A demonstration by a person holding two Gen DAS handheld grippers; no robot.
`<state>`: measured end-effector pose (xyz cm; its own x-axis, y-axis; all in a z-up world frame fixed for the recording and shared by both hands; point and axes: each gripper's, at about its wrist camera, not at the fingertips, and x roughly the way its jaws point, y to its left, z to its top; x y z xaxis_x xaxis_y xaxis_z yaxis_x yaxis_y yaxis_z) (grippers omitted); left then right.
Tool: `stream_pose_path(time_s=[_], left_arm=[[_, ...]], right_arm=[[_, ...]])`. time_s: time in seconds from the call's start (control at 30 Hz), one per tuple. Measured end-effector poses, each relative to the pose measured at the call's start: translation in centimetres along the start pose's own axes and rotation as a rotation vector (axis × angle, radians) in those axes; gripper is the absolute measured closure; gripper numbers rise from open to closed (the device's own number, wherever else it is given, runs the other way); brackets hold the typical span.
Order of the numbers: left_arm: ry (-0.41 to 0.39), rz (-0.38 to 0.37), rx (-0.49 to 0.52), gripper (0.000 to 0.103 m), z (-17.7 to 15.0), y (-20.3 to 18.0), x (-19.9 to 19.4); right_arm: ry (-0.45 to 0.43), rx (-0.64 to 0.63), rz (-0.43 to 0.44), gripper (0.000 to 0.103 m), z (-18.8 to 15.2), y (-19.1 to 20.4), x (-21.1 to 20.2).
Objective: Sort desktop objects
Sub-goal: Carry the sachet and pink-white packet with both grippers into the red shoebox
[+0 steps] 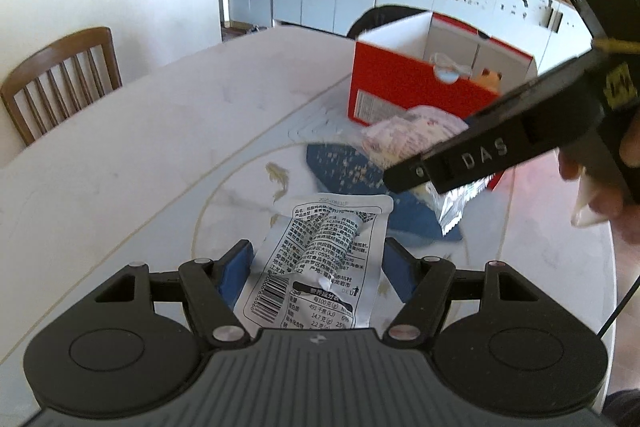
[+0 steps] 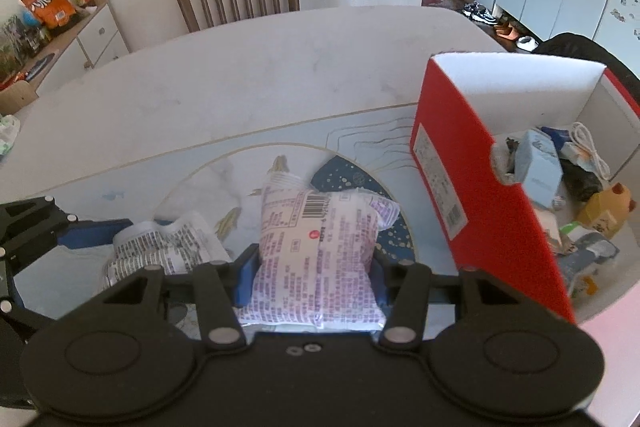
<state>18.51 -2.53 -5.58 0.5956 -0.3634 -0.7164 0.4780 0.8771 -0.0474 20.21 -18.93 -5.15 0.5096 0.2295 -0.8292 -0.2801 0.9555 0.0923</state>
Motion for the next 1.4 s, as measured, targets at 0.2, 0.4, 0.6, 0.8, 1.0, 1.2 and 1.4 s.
stream_pose_path(time_s=[0.2,0.4,0.6,0.8,1.0,1.2,1.4], left_arm=[[-0.019,0.014,-0.048,0.033,0.7,-0.4,-1.9],[-0.038,0.006,-0.092,0.033,1.5,-1.1,-3.4],[-0.054,0.021,-0.102,0.033,2.7,-2.9,-4.5],[-0.073,0.037,-0.126,0.033,4.5,-5.3,-4.8],[-0.092,0.04,-0.121,0.033,6.6,-8.4,-4.2],[-0.1,0.051,-0.109,0.033,8.7,-11.1,-2.8],[-0.112,0.06,-0.099,0.033,10.9,-13.7,-1.3]], right_arm=[[-0.025,0.006,0.016,0.05,-0.5,-0.4,-2.6],[-0.048,0.011,0.037,0.05,-1.2,-1.1,-5.1],[-0.069,0.019,0.067,0.05,-1.6,-2.9,-7.5],[-0.086,0.005,0.09,0.05,-1.9,-5.4,-9.3],[-0.105,-0.011,0.113,0.05,-1.8,-8.5,-10.9],[-0.117,-0.001,0.112,0.05,-1.7,-12.2,-11.7],[-0.129,0.003,0.115,0.05,-1.4,-15.3,-11.9]])
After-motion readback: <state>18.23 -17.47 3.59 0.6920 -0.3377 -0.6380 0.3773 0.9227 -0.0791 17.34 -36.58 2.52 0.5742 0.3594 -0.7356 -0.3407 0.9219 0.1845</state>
